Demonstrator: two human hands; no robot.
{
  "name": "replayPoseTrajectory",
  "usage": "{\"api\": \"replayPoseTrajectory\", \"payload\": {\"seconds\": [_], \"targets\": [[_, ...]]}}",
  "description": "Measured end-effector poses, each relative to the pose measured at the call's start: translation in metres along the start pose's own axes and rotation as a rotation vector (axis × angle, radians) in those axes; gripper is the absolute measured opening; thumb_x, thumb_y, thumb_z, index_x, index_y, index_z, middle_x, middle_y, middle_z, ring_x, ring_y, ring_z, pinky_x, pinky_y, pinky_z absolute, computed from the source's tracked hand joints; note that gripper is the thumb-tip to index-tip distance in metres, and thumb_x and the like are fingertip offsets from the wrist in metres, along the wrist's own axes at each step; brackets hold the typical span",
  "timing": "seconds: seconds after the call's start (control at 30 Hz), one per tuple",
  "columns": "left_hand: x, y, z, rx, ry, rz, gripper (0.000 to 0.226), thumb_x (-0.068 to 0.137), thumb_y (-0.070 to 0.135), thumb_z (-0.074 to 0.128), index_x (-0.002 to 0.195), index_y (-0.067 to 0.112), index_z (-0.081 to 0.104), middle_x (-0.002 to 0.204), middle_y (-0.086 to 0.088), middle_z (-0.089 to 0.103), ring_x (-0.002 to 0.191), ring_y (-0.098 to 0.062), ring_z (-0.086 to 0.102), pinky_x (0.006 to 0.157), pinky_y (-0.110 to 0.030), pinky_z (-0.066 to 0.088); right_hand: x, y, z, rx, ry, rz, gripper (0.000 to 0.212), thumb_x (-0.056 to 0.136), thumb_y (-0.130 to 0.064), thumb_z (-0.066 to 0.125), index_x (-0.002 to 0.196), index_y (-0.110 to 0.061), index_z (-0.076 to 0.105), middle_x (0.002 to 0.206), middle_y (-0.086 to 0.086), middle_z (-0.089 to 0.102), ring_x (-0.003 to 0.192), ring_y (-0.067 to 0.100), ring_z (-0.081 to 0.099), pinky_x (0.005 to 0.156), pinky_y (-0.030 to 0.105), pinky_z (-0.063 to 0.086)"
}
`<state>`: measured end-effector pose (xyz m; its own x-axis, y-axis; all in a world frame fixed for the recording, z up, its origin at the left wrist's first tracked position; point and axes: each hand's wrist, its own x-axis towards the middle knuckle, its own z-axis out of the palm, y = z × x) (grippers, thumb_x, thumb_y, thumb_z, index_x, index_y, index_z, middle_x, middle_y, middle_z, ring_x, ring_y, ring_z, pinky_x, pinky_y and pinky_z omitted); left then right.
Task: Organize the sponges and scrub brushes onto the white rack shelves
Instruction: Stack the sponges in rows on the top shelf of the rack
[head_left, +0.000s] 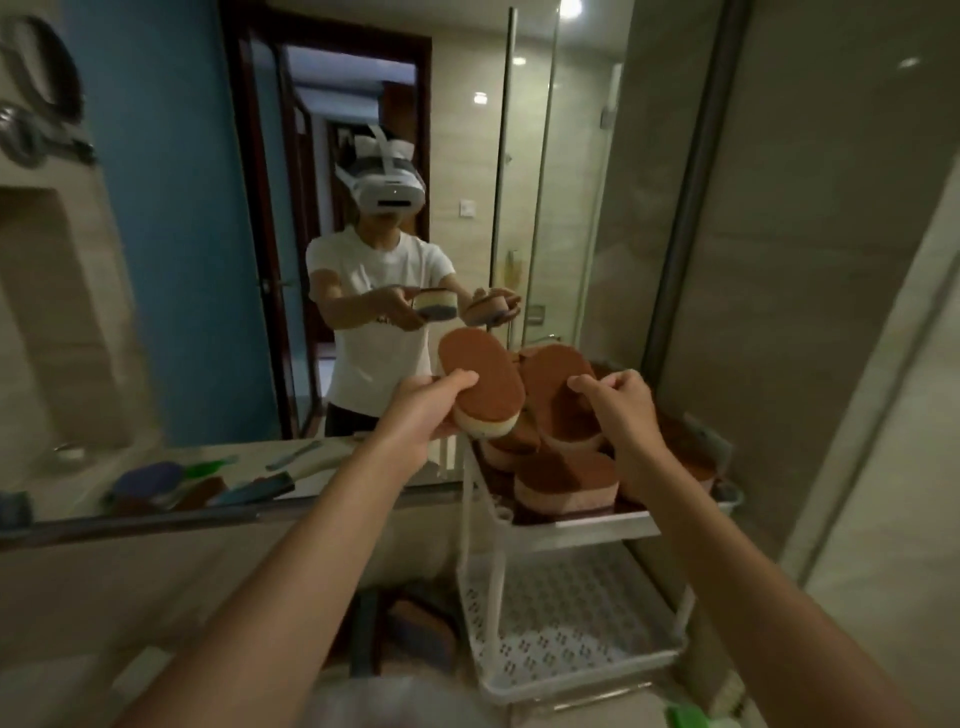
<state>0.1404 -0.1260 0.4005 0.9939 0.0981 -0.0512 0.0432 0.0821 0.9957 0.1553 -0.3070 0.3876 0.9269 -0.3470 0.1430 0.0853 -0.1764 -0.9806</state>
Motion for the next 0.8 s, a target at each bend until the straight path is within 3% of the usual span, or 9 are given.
{"api": "replayPoseTrajectory", "payload": {"seconds": [0.17,0.37,0.5,0.63,0.73,0.8], "targets": [[0.042,-0.001,0.037,0.134,0.024,-0.058,0.045,0.089,0.02,0.062,0.129,0.002,0.05,0.126,-0.014,0.059,0.111,-0.026,0.059,0.077,-0.03,0.05,0.054,0.021,-0.02,-0.017,-0.036,0.121,0.036,0.084,-0.029,0.064,0.11,-0.006,0.053,0.104,0.01,0.062,0.095,0.025,0.061,0.062,0.029,0.046],[0.061,-0.013,0.049,0.258,0.053,-0.111,0.045,0.089,0.021,0.062,0.129,0.003,0.051,0.13,-0.011,0.058,0.117,-0.027,0.057,0.066,-0.026,0.048,0.078,0.041,-0.02,-0.009,-0.123,0.191,0.036,0.083,-0.031,0.064,0.112,-0.009,0.057,0.106,0.008,0.065,0.097,0.023,0.063,0.079,0.033,0.052],[0.069,-0.023,0.053,0.261,0.059,-0.125,0.045,0.089,0.018,0.062,0.129,0.0,0.051,0.132,-0.016,0.056,0.12,-0.03,0.055,0.086,-0.036,0.05,0.082,0.045,-0.021,-0.005,-0.155,0.176,0.023,0.084,-0.027,0.064,0.097,-0.009,0.059,0.096,0.007,0.065,0.087,0.019,0.061,0.079,0.032,0.049],[0.075,-0.031,0.055,0.276,0.052,-0.121,0.044,0.089,0.018,0.061,0.129,0.0,0.051,0.132,-0.016,0.056,0.122,-0.029,0.055,0.091,-0.038,0.049,0.086,0.049,-0.021,-0.012,-0.134,0.181,0.023,0.084,-0.029,0.064,0.095,-0.011,0.057,0.097,0.005,0.062,0.093,0.021,0.059,0.083,0.033,0.048],[0.079,-0.033,0.053,0.278,0.056,-0.131,0.043,0.09,0.019,0.061,0.128,0.001,0.051,0.133,-0.015,0.056,0.122,-0.029,0.054,0.093,-0.039,0.049,0.084,0.048,-0.02,-0.008,-0.133,0.188,0.018,0.087,-0.025,0.062,0.077,-0.017,0.049,0.081,0.0,0.056,0.088,0.019,0.055,0.079,0.031,0.045],[0.081,-0.034,0.05,0.283,0.065,-0.146,0.043,0.09,0.02,0.061,0.128,0.002,0.052,0.131,-0.014,0.056,0.12,-0.029,0.055,0.09,-0.039,0.049,0.086,0.048,-0.019,-0.014,-0.129,0.194,0.019,0.085,-0.027,0.063,0.089,-0.013,0.051,0.092,0.004,0.058,0.092,0.02,0.056,0.081,0.033,0.047]]}}
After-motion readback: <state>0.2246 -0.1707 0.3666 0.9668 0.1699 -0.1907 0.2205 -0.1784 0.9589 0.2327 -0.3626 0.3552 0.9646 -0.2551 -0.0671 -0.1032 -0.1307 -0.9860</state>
